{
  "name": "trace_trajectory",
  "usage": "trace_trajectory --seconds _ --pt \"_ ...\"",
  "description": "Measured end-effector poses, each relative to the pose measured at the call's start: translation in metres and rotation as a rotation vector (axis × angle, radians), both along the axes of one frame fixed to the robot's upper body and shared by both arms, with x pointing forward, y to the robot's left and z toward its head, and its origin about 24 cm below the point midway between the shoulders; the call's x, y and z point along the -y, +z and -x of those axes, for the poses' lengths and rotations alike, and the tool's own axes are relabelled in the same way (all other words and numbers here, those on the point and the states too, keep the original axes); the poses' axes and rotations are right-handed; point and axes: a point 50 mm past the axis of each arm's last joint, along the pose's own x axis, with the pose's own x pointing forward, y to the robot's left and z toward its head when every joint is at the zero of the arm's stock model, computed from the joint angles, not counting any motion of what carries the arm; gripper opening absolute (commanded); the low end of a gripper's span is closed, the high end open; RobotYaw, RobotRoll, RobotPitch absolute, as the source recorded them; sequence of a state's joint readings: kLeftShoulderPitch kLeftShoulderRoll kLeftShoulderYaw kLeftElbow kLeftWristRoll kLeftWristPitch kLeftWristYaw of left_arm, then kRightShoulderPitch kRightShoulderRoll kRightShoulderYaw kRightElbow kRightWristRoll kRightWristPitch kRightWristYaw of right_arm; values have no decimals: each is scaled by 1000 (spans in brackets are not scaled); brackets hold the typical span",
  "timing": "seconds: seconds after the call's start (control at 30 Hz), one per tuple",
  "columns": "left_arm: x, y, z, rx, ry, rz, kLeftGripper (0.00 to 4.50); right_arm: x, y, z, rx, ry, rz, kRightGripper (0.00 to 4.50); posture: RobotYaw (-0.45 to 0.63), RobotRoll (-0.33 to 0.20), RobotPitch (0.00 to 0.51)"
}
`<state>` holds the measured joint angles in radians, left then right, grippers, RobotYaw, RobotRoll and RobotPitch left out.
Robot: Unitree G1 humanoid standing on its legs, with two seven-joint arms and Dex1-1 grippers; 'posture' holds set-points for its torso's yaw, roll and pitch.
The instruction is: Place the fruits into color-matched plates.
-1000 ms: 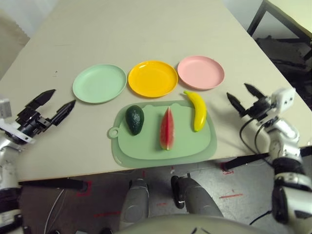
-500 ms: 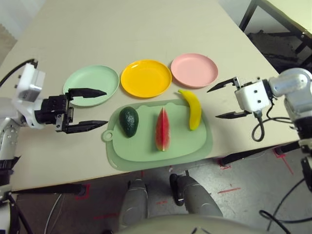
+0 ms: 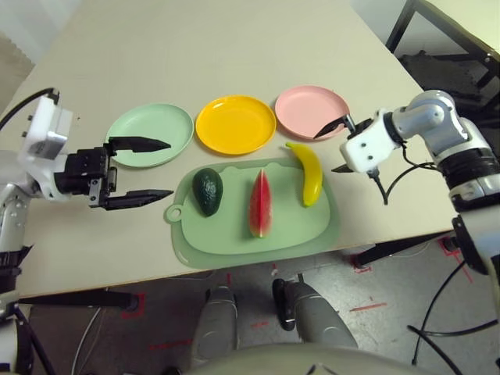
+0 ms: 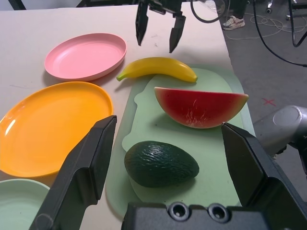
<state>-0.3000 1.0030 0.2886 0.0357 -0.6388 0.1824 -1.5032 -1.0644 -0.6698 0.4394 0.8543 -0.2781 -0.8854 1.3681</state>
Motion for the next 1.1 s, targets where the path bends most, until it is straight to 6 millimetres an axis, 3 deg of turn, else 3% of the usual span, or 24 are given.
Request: trace_trajectory --seconds 0.1,0.43,0.77,0.9,1.03,1.1 --pt "-1 -3 1 -14 3 0 4459 -3 -6 0 -10 12 22 4500 51 0 152" --pt "7 -12 5 -29 6 10 4459 -39 -14 -7 44 57 -17 4500 77 0 151" --pt "9 -7 3 0 11 13 4459 -36 -22 0 3 111 62 4500 85 0 149" --pt "9 -4 2 14 15 15 4500 -31 -26 3 -35 105 93 3411 83 0 148" --pt "9 -5 2 10 16 16 4500 -26 -30 4 -70 86 119 1832 76 0 147" --pt "9 -5 2 9 15 17 4500 -26 -30 4 -78 82 121 1629 76 0 147"
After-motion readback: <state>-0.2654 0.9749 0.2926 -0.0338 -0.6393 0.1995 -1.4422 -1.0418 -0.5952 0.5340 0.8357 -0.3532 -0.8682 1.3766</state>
